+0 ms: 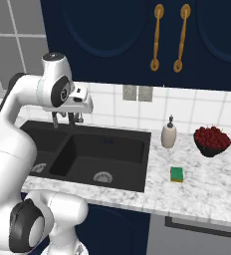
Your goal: Pick the pan and sponge and place them into the sink. Then turn on the water.
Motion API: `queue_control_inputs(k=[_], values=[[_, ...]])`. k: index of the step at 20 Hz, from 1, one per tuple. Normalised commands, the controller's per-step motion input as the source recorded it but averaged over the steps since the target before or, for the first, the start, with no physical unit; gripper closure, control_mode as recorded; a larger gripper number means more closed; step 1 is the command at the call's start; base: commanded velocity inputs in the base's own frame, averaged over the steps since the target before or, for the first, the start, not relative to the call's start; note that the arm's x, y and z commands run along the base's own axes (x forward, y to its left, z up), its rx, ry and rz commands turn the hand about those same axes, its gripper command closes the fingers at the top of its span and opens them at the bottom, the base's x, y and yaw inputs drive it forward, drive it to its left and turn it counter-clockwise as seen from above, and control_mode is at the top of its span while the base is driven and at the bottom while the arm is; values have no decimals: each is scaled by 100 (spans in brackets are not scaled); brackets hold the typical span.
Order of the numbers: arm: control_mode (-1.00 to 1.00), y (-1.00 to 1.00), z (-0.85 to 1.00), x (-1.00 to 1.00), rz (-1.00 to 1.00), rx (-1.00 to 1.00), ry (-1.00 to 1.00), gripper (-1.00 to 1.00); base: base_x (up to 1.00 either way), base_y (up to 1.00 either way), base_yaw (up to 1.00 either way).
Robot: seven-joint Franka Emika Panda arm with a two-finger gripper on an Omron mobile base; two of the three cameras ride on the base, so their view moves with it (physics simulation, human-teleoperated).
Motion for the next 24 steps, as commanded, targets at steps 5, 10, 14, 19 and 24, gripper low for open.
queue_control_inputs(k=[5,10,14,19,24], values=[[-100,8,-13,-31,0,0,-1,-100,0,0,0],[-100,44,-29,-52,-1,0,0,-100,0,0,0],[-100,50,-28,-53,-2,0,2,-100,0,0,0],[-100,54,-25,-47,-1,2,5,-100,0,0,0],[-100,68,-20,-36,-2,2,12,-100,0,0,0]])
